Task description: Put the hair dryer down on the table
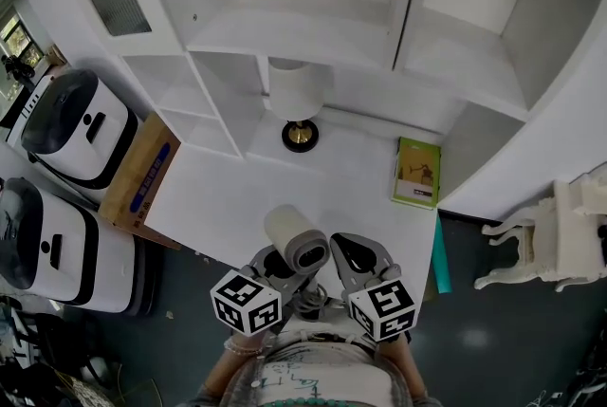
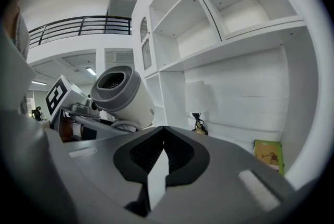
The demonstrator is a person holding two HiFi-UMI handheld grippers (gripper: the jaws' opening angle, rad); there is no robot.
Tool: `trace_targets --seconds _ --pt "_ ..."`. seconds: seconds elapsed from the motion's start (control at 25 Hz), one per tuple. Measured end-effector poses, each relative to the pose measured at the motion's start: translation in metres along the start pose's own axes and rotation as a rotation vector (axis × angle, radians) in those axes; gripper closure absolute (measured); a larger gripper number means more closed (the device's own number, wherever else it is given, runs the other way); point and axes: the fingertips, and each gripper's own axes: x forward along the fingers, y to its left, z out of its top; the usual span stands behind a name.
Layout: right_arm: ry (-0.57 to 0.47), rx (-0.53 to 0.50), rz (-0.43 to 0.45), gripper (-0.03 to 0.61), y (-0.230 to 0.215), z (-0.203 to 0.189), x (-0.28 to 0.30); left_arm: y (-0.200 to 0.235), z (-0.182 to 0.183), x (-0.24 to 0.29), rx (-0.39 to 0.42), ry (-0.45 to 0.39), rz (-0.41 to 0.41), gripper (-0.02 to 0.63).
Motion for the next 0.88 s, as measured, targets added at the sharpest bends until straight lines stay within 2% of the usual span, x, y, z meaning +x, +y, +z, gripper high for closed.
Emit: trace_targets --seconds 0.24,0.6,0.88 --pt "-0.015 0.011 -0.016 0.551 -0.024 0.001 -0.010 -0.011 0.001 0.022 0.018 0.017 -0.013 0.431" --pt "0.016 0.017 -0.018 0.551 -0.041 -0.015 -0.021 -0.019 -0.008 0.040 0.017 0.037 -0.013 0.431" --pt "0.035 0.012 -0.055 0.550 -0.043 -0.016 -0.015 -0.016 -0.009 0.044 0.013 0.063 -0.062 0.431"
